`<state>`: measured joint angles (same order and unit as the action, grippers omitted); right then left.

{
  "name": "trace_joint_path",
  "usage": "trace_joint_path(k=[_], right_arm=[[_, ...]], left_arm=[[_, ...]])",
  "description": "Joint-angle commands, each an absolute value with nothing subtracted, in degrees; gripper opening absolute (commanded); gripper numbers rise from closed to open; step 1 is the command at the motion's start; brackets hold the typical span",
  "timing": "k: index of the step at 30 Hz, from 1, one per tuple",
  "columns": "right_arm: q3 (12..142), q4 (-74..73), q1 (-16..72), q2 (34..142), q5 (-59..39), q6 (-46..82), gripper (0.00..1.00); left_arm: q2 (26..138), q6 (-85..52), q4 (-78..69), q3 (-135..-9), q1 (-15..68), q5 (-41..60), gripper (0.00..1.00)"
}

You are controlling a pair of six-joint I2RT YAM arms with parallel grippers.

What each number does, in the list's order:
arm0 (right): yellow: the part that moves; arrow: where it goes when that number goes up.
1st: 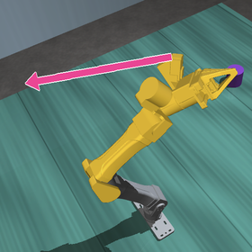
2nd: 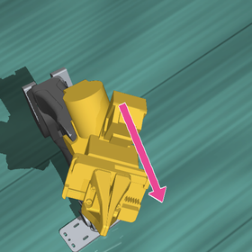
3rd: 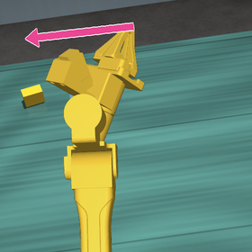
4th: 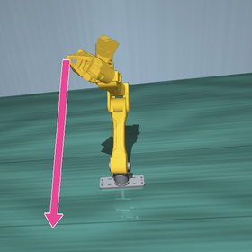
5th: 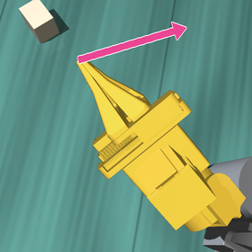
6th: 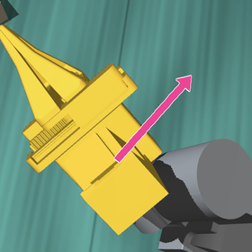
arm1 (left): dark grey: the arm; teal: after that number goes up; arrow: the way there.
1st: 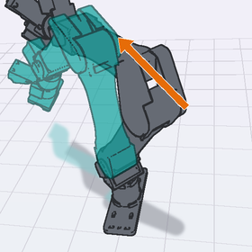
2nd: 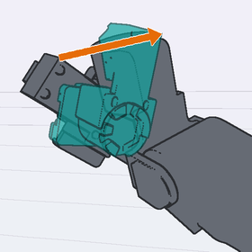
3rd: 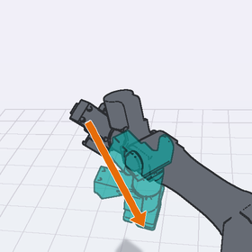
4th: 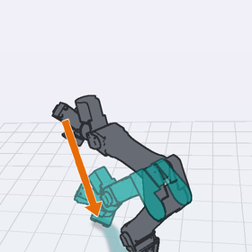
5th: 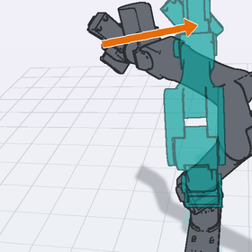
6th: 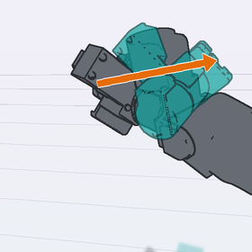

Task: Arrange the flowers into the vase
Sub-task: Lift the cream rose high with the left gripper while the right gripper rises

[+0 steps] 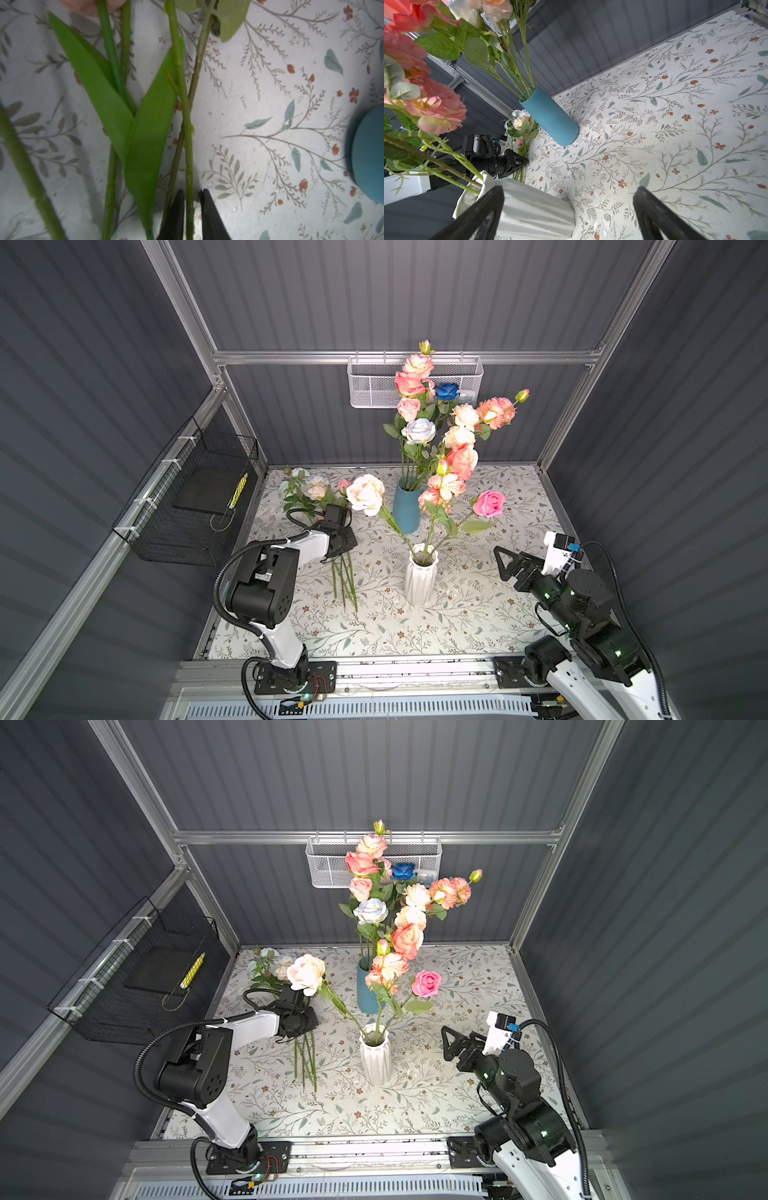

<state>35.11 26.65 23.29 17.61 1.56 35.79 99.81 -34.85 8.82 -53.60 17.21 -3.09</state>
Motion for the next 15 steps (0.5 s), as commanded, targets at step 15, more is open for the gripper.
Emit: trace_joint_path(k=[15], right_arm=[[36.80, 23.92, 23.20, 19.85, -1.43, 36.01, 0.99]], left_arm=[[63.46, -31.06, 2.26, -50.56, 17.58, -4.83, 0.00]])
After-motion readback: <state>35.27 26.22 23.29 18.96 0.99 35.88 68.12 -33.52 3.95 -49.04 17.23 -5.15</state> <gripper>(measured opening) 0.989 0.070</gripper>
